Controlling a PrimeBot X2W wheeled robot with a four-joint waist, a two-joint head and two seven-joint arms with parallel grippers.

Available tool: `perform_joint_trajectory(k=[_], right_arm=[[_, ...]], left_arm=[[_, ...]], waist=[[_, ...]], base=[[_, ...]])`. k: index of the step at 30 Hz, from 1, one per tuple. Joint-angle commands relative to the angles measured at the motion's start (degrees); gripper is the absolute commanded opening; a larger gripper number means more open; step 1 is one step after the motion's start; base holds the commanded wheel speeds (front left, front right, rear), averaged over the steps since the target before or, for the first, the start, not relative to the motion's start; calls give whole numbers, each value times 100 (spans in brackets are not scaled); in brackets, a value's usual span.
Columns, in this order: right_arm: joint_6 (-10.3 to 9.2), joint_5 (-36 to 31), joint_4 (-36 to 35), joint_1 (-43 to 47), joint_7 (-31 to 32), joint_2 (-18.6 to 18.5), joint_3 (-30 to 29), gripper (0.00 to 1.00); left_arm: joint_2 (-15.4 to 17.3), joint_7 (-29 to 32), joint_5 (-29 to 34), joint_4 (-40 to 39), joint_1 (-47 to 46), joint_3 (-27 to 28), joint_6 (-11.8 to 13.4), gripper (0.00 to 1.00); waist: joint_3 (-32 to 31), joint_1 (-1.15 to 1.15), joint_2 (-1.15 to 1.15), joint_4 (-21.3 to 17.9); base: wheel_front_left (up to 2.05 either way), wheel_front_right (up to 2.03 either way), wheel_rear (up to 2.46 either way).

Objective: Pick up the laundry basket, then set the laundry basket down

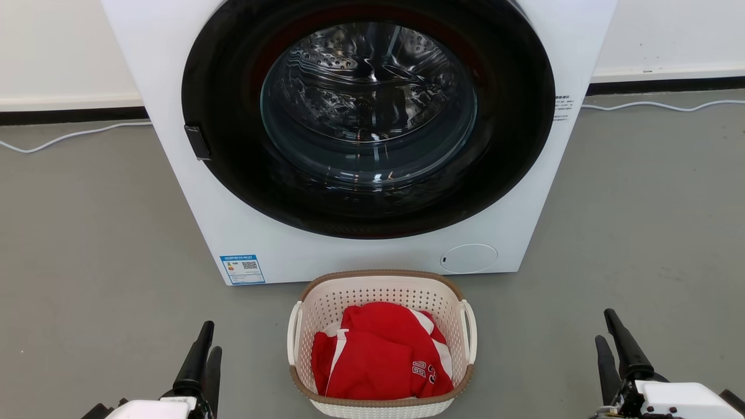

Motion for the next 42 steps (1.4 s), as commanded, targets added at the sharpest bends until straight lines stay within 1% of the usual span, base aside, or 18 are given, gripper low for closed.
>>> perform_joint_trajectory(k=[1, 11, 25, 28, 29, 37, 42], right_arm=[[9, -84, -204, -118, -74, -36, 46, 100], [13, -869, -331, -94, -242, -38, 55, 100], [18, -2414, -538, -66, -477, -46, 156, 100], [19, -2692, -573, -56, -528, -47, 164, 100], [20, -2872, -592, -49, -562, -47, 179, 100], [23, -3514, -656, -42, -696, -62, 251, 100], [24, -3816, -681, -39, -763, -71, 268, 100]], left_arm=[[30, -30, 72, -168, -172, -8, -9, 100], [38, -198, 624, -175, -171, -32, 46, 100], [48, -433, 1691, -252, -157, -74, 226, 100], [50, -484, 1950, -276, -151, -85, 258, 100], [52, -517, 2129, -294, -147, -86, 276, 100], [58, -652, 2751, -347, -129, -109, 300, 100], [61, -719, 3016, -356, -124, -114, 312, 100]], waist=[[1, -2, 0, 0], [5, -2, 0, -5], [9, -2, 0, -15], [6, -2, 0, -15], [4, -2, 0, -17], [5, -2, 0, -27], [4, -2, 0, -28]], base=[[0, 0, 0], [0, 0, 0], [0, 0, 0], [0, 0, 0], [0, 0, 0], [0, 0, 0], [0, 0, 0]])
